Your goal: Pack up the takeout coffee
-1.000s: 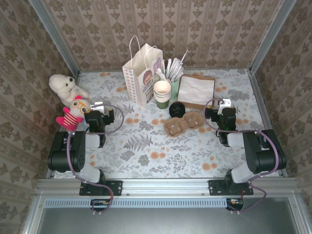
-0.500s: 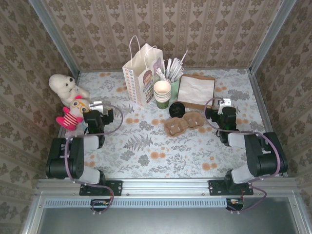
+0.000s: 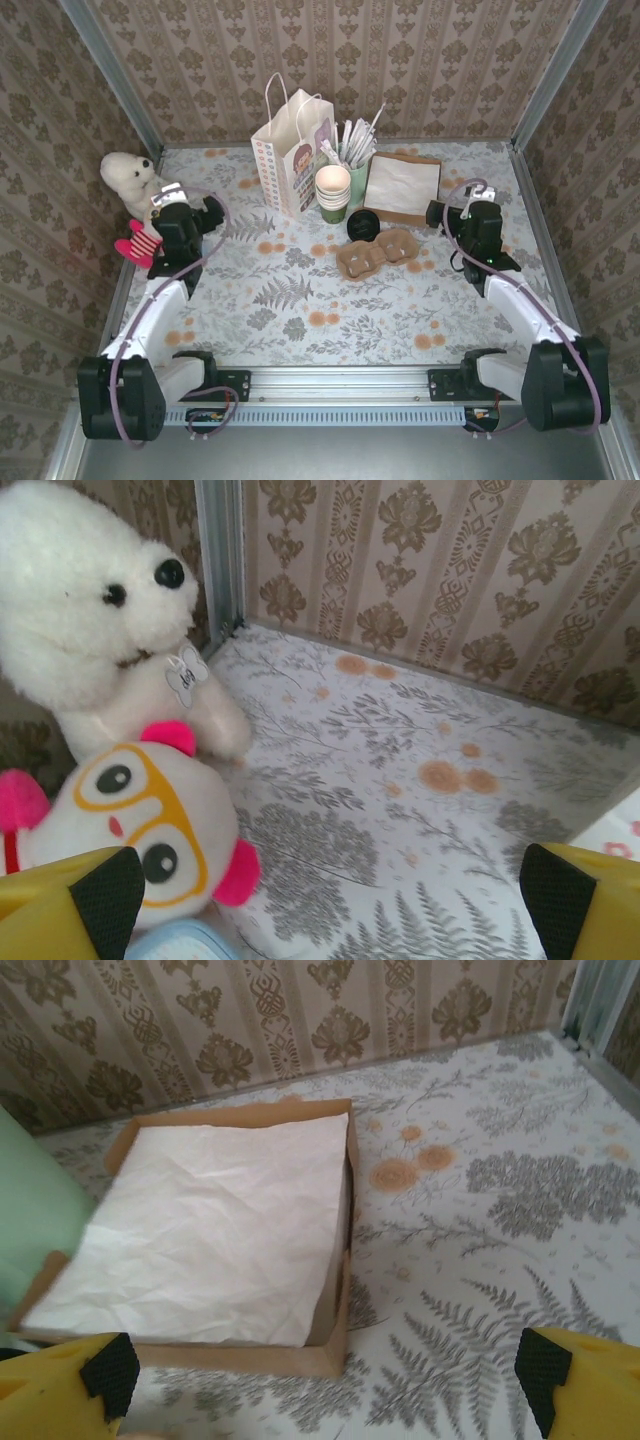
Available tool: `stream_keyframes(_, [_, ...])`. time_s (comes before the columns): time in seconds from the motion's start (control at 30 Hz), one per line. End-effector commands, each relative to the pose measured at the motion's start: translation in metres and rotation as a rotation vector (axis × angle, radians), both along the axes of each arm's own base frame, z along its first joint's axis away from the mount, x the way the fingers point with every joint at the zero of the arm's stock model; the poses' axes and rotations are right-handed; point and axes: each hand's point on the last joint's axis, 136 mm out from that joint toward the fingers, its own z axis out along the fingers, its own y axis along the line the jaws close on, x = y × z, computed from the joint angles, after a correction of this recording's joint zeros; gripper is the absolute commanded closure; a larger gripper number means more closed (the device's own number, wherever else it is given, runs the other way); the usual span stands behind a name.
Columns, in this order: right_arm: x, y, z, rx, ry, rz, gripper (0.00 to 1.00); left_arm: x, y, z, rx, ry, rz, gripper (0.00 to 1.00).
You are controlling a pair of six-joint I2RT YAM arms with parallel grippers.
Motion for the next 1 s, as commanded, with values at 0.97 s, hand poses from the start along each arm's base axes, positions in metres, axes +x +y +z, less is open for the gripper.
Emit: stream_keyframes(0.97, [0.087, 0.219, 0.035, 0.153, 0.487, 0.316, 0.31, -0.028, -0.200, -0.046, -0.410, 0.360, -0.404, 0.00])
